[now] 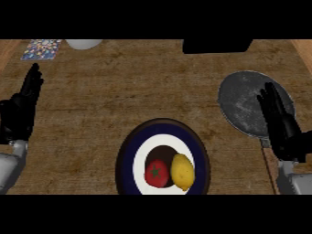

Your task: Pick the tomato from the plate and place it in the pan

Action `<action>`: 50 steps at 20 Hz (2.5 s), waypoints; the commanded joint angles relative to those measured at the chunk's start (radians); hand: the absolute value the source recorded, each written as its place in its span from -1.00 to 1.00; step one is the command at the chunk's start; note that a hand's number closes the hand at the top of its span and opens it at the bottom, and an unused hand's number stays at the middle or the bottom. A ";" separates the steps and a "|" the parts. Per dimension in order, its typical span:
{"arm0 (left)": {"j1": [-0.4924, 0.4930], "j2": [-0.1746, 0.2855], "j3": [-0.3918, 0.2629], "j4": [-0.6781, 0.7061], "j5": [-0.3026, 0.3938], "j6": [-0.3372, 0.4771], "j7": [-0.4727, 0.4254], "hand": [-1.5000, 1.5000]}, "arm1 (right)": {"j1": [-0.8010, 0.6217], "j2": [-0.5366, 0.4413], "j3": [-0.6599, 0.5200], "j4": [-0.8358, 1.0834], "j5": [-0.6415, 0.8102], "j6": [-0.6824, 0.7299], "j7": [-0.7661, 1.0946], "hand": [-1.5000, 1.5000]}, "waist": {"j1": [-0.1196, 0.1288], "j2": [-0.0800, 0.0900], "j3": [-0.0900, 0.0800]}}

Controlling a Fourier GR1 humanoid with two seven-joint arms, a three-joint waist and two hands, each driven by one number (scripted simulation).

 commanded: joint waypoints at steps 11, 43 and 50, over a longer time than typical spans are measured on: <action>0.067 -0.109 0.049 -0.099 0.194 -0.077 0.079 0.00 | 0.184 0.032 0.334 -0.358 0.531 -0.298 -0.020 1.00 | -0.021 -0.015 -0.031; 0.086 -0.176 0.051 -0.157 0.146 -0.106 0.081 0.00 | -0.087 0.176 0.696 -0.527 0.952 0.788 1.143 -1.00 | 0.028 0.009 -0.028; 0.072 -0.165 0.075 -0.139 0.151 -0.133 0.112 0.00 | -0.156 0.253 0.757 -0.440 1.054 0.872 1.212 -1.00 | 0.025 0.007 -0.028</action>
